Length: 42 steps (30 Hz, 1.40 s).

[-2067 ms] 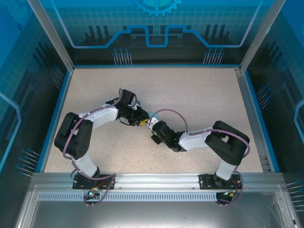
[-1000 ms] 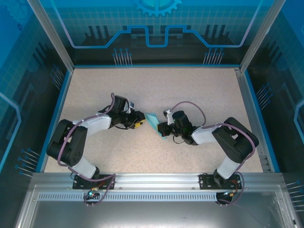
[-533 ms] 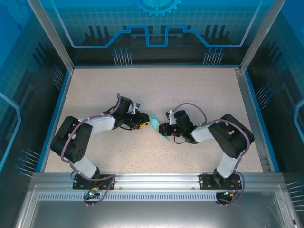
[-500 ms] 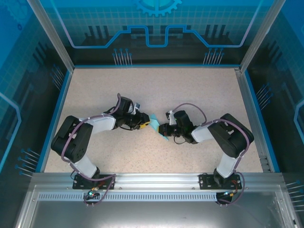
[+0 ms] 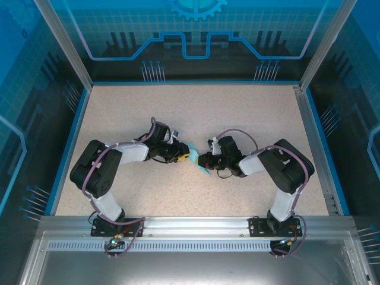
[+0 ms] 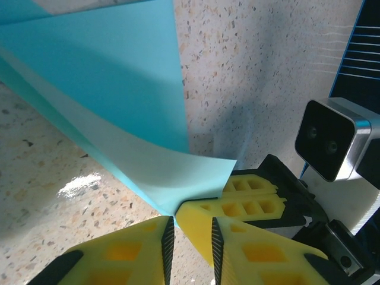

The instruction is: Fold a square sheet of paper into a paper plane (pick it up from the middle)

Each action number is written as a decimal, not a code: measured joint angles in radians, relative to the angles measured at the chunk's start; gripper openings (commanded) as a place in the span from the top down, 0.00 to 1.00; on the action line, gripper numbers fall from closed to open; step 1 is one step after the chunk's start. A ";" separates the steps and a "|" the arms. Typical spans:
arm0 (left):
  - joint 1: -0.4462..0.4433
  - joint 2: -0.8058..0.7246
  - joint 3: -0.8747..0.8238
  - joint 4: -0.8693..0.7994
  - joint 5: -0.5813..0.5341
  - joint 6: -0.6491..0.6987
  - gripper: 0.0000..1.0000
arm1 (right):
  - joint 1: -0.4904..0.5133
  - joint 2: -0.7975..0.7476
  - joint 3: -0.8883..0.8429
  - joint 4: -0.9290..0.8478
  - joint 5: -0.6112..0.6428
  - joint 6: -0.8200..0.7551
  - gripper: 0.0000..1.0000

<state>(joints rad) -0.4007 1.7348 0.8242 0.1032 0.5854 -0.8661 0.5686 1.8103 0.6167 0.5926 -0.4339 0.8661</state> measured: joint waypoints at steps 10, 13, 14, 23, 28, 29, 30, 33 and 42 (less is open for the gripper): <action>-0.006 0.021 0.005 0.001 0.007 0.001 0.77 | -0.024 0.032 0.010 0.011 -0.049 0.092 0.99; -0.009 0.029 0.006 0.001 0.008 0.002 0.78 | -0.028 0.038 0.013 0.014 -0.057 0.116 0.99; -0.010 0.033 0.006 0.001 0.008 0.003 0.78 | -0.029 0.039 0.013 0.014 -0.058 0.122 0.99; -0.016 0.069 0.032 0.001 0.015 0.004 0.79 | -0.035 0.043 0.014 0.015 -0.069 0.159 0.99; -0.017 0.083 0.043 0.007 0.015 0.005 0.81 | -0.035 0.050 0.021 0.013 -0.076 0.166 0.99; -0.017 0.085 0.045 0.007 0.015 0.005 0.81 | -0.035 0.051 0.024 0.011 -0.076 0.166 0.99; -0.018 0.087 0.045 0.007 0.015 0.005 0.82 | -0.035 0.053 0.027 0.011 -0.078 0.166 0.99; -0.018 0.092 0.045 0.007 0.015 0.008 0.83 | -0.037 0.058 0.031 0.010 -0.083 0.170 0.99; -0.019 0.100 0.047 0.006 0.014 0.011 0.87 | -0.039 0.061 0.035 0.005 -0.091 0.174 1.00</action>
<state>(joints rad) -0.4202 1.8347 0.8711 0.1093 0.5991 -0.8551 0.5293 1.8713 0.6518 0.5980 -0.5247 1.0405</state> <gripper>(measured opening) 0.139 0.043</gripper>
